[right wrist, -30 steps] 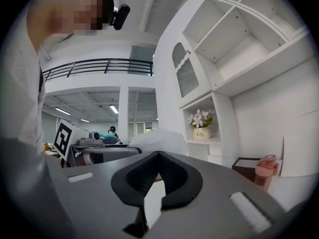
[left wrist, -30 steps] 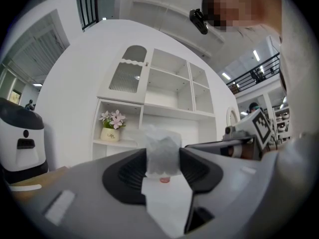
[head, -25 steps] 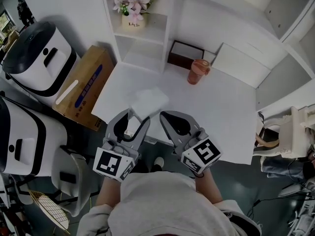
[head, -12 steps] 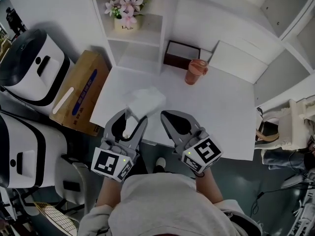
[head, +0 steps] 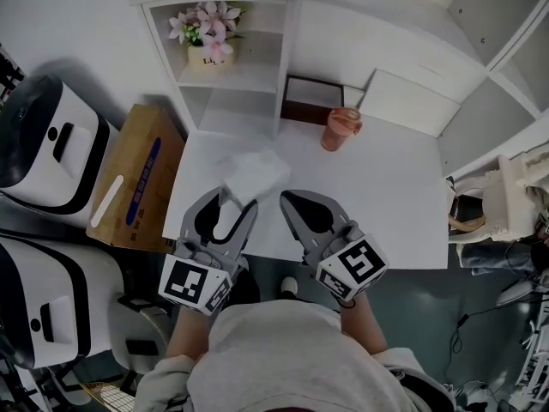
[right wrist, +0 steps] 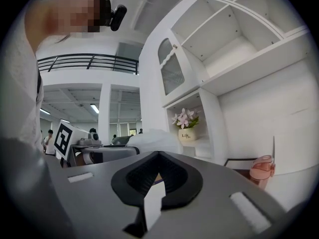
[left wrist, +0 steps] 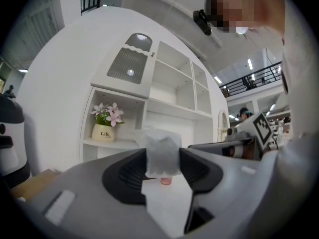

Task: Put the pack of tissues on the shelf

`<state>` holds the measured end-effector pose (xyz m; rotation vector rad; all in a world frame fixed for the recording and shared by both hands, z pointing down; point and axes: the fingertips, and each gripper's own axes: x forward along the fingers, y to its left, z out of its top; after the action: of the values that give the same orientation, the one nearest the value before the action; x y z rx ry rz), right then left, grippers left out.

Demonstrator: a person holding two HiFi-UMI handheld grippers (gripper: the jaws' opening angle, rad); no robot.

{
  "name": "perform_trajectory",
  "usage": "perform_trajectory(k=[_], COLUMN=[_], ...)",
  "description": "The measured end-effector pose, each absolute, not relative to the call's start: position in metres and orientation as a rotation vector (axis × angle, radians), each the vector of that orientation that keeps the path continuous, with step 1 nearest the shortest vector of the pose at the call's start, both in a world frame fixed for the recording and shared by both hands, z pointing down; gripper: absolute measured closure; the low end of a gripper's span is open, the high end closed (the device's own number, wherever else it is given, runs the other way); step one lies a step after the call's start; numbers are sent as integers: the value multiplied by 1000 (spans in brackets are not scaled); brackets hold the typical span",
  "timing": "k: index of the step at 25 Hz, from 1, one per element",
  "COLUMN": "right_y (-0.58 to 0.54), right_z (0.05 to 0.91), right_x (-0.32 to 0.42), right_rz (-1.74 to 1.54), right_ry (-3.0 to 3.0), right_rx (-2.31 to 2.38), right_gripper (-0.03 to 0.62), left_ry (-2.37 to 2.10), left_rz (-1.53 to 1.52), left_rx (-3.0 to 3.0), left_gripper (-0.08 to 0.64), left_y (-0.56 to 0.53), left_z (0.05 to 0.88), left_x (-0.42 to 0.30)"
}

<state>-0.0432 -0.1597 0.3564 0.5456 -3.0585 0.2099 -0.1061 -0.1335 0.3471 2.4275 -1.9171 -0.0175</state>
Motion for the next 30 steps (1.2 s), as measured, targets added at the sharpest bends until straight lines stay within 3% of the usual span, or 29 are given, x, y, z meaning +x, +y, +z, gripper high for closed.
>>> perform_trajectory(k=[30], right_y=[-205], right_z=[357], right_x=[-113], right_rz=[208], right_ry=[-2981], right_rx=[904], right_gripper=[591], left_ry=[-1693], left_rz=[-13], left_rx=[2596], left_gripper=[362], left_y=[-197], left_z=[344], left_x=[-183])
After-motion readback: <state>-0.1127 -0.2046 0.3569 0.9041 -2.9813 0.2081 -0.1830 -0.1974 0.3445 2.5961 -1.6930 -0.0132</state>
